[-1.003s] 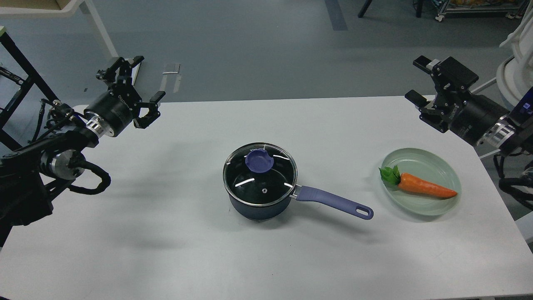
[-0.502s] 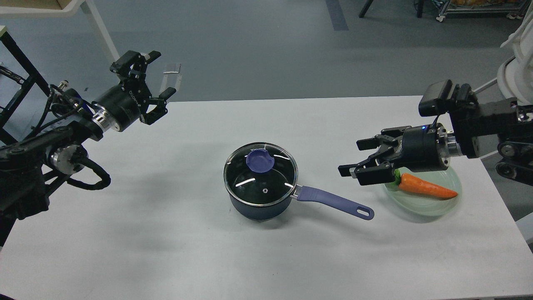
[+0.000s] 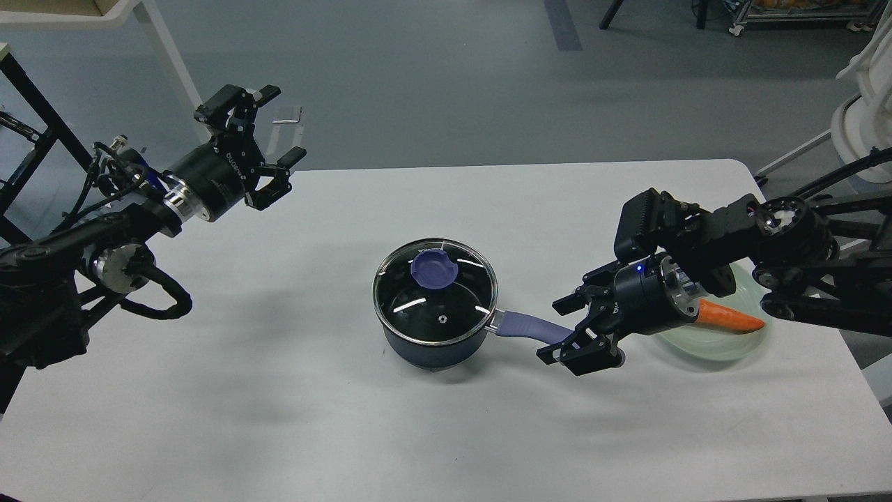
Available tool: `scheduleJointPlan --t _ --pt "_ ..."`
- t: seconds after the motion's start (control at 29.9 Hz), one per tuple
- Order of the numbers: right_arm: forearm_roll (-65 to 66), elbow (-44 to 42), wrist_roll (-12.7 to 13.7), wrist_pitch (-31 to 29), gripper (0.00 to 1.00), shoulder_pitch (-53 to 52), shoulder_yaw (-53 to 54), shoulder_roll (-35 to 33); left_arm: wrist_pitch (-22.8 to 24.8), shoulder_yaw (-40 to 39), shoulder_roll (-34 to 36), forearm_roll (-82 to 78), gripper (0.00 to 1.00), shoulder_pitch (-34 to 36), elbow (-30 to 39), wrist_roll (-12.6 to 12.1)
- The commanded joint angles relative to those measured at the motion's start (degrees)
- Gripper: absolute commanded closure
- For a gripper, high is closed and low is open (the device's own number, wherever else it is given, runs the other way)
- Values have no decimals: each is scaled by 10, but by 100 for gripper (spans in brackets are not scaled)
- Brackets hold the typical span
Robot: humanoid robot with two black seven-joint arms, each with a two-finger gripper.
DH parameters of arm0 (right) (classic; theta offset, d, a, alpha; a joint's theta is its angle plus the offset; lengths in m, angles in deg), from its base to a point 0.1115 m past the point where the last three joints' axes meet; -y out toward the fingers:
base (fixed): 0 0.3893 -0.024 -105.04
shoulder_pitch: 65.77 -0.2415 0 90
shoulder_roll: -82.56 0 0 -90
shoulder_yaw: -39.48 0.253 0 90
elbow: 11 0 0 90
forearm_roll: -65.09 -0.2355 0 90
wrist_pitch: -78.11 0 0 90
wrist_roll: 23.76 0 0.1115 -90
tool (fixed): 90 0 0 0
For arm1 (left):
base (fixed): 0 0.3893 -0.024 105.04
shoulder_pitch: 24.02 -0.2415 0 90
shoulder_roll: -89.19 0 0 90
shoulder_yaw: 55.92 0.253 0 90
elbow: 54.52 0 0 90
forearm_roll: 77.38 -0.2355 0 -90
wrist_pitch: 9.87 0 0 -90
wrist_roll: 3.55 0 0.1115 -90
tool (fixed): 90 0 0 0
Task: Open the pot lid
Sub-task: 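Lower the right gripper onto the purple handle and close it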
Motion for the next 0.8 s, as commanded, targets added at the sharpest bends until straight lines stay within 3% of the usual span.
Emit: scheduleJointPlan --t 0.0,0.23,0.77 --pt "2 -25 0 13 20 1 -15 24 0 0 -2 0 1 0 1 0" --pt "1 -56 0 39 27 2 -32 61 -1 1 1 -1 1 0 13 0" --pt "1 -57 0 40 50 6 -52 61 -22 3 4 -44 1 11 13 0"
